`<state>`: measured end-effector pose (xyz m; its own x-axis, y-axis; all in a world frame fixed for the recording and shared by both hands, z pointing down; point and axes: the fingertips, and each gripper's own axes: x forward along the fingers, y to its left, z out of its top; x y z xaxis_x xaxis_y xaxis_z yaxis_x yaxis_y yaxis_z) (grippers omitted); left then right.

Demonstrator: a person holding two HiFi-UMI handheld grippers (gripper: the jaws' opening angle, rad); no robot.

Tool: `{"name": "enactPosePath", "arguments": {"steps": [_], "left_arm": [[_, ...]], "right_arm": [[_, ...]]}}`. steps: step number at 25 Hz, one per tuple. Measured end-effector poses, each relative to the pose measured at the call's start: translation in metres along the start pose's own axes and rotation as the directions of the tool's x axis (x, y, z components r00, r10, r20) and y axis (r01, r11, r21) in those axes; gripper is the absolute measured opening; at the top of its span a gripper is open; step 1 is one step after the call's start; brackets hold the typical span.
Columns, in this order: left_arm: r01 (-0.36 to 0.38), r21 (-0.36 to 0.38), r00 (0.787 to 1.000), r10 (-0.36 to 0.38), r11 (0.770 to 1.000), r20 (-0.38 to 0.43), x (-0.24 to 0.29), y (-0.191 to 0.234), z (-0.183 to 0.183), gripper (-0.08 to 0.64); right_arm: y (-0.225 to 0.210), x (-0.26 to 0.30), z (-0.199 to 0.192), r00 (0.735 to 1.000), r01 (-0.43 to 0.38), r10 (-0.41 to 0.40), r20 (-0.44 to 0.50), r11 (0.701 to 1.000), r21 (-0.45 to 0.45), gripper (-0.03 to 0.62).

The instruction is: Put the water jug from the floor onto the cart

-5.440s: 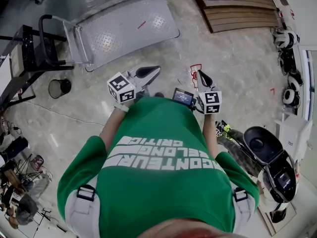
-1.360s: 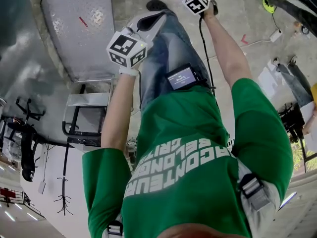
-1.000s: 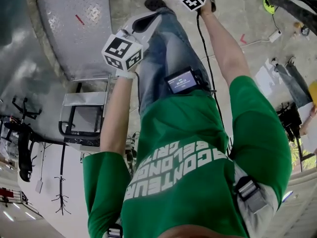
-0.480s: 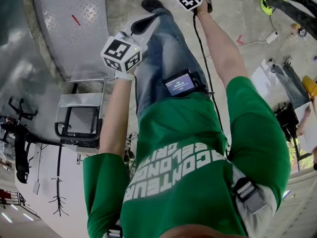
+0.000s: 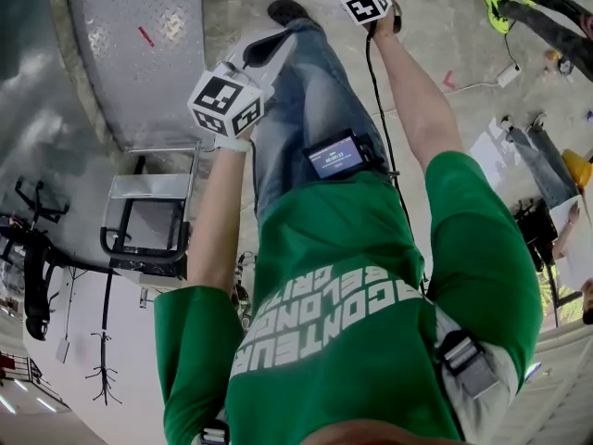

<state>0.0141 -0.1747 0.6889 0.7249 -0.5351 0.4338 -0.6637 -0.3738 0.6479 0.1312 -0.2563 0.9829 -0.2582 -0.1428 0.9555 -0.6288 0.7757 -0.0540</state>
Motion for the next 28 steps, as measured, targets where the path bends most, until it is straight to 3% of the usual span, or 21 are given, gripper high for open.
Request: {"name": "enactPosePath", "arguments": {"steps": [8, 16, 23, 28], "left_arm": [[-0.016, 0.030, 0.999, 0.015, 0.999, 0.043, -0.004, -0.020, 0.019, 0.015], [-0.046, 0.084, 0.992, 0.035, 0.995, 0.123, -0.033, -0.051, 0.052, 0.014], [-0.154, 0.041, 0.944, 0.135, 0.987, 0.302, -0.091, -0.058, 0.093, 0.014], [-0.226, 0.040, 0.913, 0.197, 0.973, 0.357, -0.136, -0.077, 0.099, 0.014]], "right_arm": [[-0.021, -0.049, -0.005, 1.000, 0.022, -0.022, 0.003, 1.000, 0.008, 0.302], [-0.035, -0.144, 0.040, 0.990, 0.025, -0.020, 0.138, 0.999, -0.035, 0.302], [-0.039, -0.240, 0.097, 0.964, 0.052, -0.030, 0.263, 0.996, -0.079, 0.302], [-0.033, -0.311, 0.131, 0.934, 0.085, -0.035, 0.355, 0.989, -0.125, 0.302]]}}
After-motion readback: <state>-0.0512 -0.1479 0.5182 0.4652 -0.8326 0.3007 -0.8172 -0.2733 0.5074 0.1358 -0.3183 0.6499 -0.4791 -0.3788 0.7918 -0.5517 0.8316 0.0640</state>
